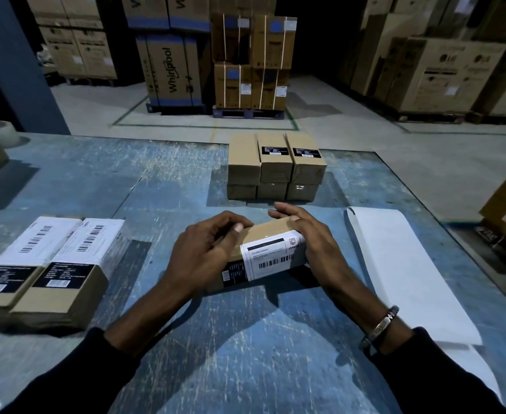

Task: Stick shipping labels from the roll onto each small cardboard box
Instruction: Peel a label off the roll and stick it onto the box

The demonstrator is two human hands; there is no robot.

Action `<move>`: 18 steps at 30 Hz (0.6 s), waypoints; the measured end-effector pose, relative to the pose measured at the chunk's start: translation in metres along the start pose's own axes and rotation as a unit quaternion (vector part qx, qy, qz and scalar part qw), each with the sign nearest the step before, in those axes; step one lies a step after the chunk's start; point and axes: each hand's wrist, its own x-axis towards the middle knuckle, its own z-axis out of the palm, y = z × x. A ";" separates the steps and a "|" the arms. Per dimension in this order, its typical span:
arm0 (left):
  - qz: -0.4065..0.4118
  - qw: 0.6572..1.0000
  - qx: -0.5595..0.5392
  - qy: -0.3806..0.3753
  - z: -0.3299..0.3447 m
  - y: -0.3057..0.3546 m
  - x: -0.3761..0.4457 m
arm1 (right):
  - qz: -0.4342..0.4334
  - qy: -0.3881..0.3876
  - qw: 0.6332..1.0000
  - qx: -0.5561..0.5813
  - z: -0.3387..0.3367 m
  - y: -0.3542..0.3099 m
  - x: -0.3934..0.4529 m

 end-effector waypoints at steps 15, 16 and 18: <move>0.021 0.987 0.160 0.015 -0.012 0.010 -0.022 | 0.059 0.031 0.997 0.033 0.008 -0.005 -0.005; 0.026 0.978 0.204 0.039 -0.012 0.009 -0.026 | 0.067 0.003 0.997 0.043 0.009 -0.004 -0.004; 0.035 0.975 0.218 0.042 -0.009 0.012 -0.036 | 0.084 -0.023 0.995 0.044 0.012 0.001 -0.003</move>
